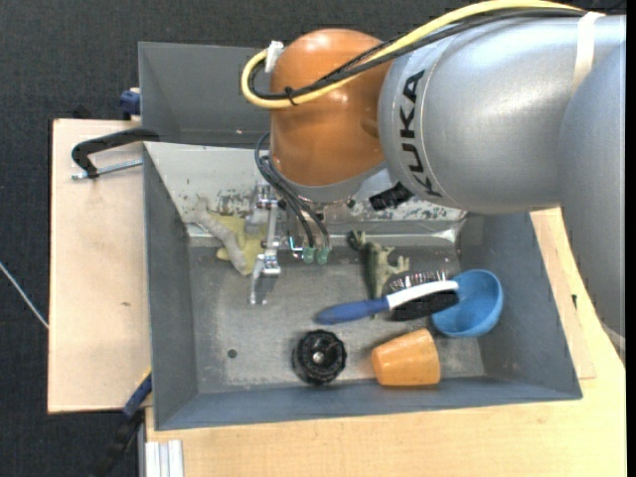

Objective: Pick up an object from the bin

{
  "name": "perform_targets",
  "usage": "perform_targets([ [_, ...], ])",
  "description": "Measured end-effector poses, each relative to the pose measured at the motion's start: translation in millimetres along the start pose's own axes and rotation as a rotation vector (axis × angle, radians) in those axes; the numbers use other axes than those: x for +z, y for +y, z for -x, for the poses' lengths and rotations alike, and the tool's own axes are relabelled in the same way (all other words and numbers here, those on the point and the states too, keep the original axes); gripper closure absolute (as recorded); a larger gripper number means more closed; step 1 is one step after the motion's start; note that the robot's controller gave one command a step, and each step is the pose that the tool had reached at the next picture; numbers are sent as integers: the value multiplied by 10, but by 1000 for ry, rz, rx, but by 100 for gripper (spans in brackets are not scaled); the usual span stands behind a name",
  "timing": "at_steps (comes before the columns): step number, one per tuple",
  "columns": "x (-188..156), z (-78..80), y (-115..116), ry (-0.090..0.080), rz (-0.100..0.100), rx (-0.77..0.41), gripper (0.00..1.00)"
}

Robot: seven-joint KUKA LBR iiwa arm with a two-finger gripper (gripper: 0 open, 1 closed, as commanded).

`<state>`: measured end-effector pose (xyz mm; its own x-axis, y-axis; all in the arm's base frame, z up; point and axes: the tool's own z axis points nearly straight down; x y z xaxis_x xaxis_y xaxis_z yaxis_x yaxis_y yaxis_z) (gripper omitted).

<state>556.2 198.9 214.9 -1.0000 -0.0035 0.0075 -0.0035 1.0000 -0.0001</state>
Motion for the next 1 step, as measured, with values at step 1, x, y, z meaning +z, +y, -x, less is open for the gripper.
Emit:
perform_targets([
  [1, 1399, 382, -333, -16, 7, 176, 0],
])
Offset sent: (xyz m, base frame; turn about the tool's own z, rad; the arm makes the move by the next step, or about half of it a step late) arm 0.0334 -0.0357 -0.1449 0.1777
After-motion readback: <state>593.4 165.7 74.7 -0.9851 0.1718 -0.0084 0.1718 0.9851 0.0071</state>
